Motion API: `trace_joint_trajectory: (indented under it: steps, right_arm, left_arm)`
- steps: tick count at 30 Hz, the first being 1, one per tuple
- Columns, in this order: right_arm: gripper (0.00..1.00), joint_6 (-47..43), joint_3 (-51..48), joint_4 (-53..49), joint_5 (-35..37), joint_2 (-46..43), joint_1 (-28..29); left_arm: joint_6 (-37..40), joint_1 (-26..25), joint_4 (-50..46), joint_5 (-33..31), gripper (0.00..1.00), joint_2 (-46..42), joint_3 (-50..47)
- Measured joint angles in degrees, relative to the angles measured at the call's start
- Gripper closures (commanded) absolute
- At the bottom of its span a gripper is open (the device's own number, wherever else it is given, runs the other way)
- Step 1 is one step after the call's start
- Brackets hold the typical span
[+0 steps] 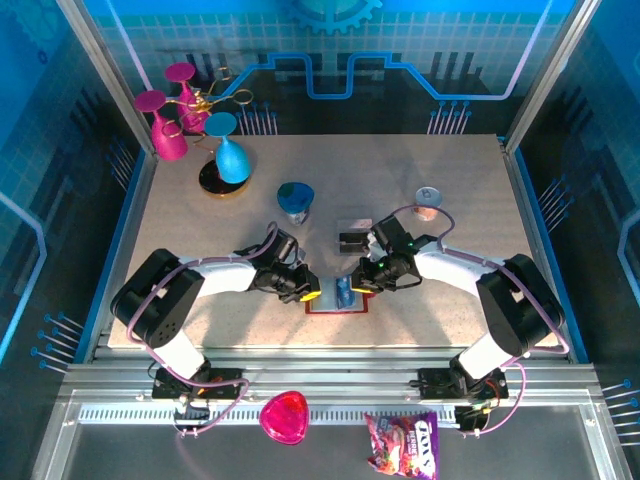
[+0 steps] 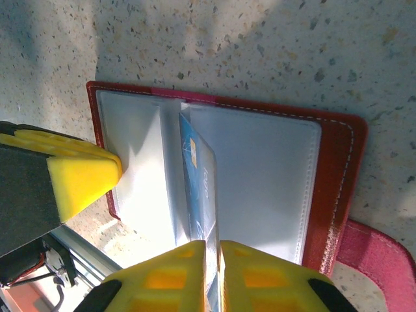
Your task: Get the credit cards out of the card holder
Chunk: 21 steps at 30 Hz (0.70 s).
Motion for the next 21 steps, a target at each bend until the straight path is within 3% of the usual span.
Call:
trace_joint_trajectory:
  steps: [9, 21]
  right_arm:
    - [0.86, 0.9, 0.0, 0.0, 0.0, 0.0, 0.9]
    - [0.94, 1.0, 0.1, 0.0, 0.0, -0.2, 0.9]
  left_arm:
    - [0.0, 0.0, -0.5, 0.0, 0.85, 0.0, 0.1]
    - [0.0, 0.0, -0.9, -0.2, 0.82, -1.6, 0.1]
